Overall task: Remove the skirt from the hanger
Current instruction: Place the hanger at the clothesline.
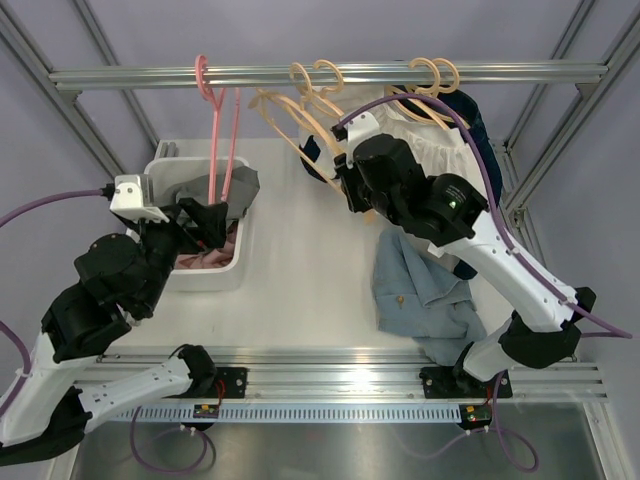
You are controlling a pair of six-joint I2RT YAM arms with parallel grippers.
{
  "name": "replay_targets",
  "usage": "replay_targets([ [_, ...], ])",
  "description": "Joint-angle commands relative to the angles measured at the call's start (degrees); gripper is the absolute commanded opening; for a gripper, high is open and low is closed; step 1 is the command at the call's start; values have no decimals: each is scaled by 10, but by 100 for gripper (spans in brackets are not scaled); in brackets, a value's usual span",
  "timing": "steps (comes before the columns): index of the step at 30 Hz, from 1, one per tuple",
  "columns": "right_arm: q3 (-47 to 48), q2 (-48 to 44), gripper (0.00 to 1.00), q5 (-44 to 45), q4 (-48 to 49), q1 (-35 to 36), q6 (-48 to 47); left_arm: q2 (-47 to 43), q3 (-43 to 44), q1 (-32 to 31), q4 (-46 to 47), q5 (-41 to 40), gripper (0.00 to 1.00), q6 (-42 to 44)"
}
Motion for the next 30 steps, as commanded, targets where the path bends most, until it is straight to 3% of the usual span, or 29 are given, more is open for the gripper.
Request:
replay_targets([
  [1, 45, -4, 0, 45, 59, 1, -26, -5, -10, 0, 31, 8, 99, 4],
  [11, 153, 100, 0, 2, 40, -20, -37, -21, -27, 1, 36, 29, 99, 2],
  [18, 148, 111, 0, -39, 51, -44, -1, -18, -23, 0, 25, 97, 99, 5],
  [25, 76, 87, 0, -82, 63, -57, 23, -19, -24, 1, 26, 108, 99, 5],
  [30, 78, 90, 0, -117, 47, -71, 53, -13, -20, 1, 25, 125, 99, -2],
])
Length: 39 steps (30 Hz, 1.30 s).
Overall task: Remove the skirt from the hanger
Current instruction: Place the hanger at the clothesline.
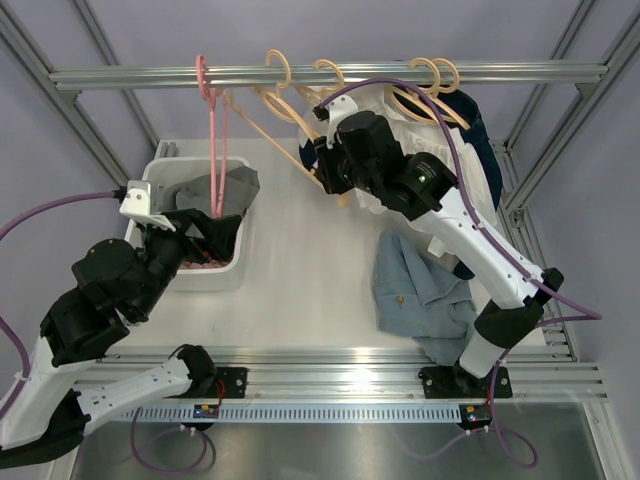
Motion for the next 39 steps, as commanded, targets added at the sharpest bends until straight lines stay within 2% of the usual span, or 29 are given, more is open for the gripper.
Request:
replay_targets([
  [1, 6, -5, 0, -9, -12, -21, 45, 6, 2, 1, 22, 25, 99, -6],
  [9, -19, -16, 0, -75, -17, -30, 92, 16, 12, 1, 16, 40, 99, -10],
  [13, -42, -19, 6, -68, -18, -32, 96, 16, 9, 1, 15, 47, 99, -14],
  [19, -94, -47, 7, -60, 8, -31, 87, 13, -2, 1, 15, 50, 99, -14],
  [25, -100, -51, 12, -43, 0, -31, 75, 17, -2, 0, 17, 54, 99, -15],
  [26, -105, -54, 15, -43, 3, -31, 73, 17, -3, 1, 19, 54, 99, -15],
  [27, -112, -60, 26, -39, 8, -31, 72, 18, -4, 1, 20, 56, 99, -14],
  [30, -112, -61, 31, -37, 16, -31, 62, 24, -4, 1, 20, 58, 99, -13],
  [33, -112, -63, 59, -29, 19, -31, 51, 34, -6, 1, 18, 58, 99, -14],
  [34, -113, -65, 77, -29, 24, -31, 49, 50, -3, 1, 12, 58, 99, -16],
  [36, -112, -72, 92, -24, 26, -31, 43, 74, 12, 1, -20, 65, 99, -19],
  [39, -108, -87, 99, -21, 27, -31, 38, 105, 12, -5, -20, 85, 99, -23],
])
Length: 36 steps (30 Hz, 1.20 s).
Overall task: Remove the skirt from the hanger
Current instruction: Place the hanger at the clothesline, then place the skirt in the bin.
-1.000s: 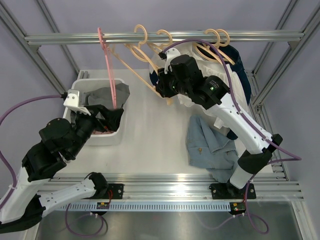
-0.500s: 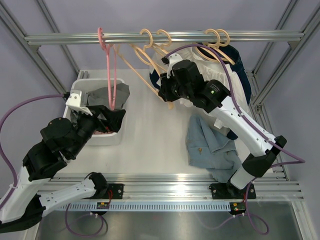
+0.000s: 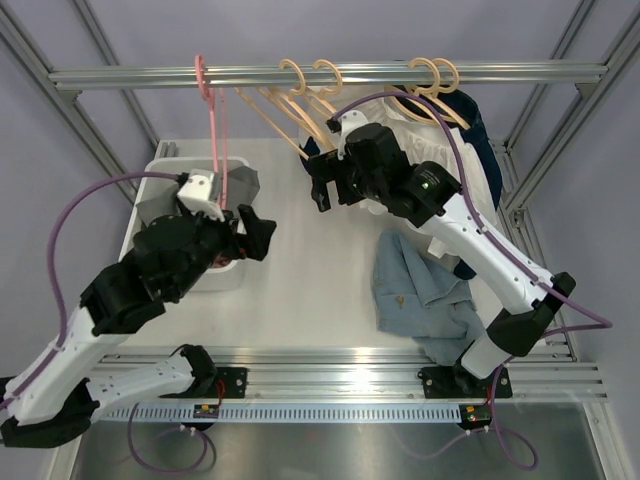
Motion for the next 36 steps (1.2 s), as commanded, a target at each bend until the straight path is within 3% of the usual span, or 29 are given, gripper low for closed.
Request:
replay_targets([
  [1, 5, -45, 99, 18, 5, -5, -10, 27, -2, -8, 5, 33, 99, -10],
  [6, 12, -91, 99, -3, 0, -5, -7, 41, -15, -21, 34, 63, 99, -13],
  [13, 51, -145, 99, 44, -46, -6, 0, 133, -3, -128, 45, -1, 99, -16],
  [19, 56, -250, 100, 180, -61, -5, 21, 306, 39, -192, 64, -48, 99, -64],
  [23, 46, -318, 99, 235, -75, -5, 25, 459, 147, -192, 18, -48, 99, -111],
  [28, 34, -382, 100, 233, -85, -5, 29, 634, 283, -190, 2, 26, 99, -119],
  [36, 18, -426, 99, 223, -101, -5, 28, 728, 263, -191, 40, 94, 99, -151],
])
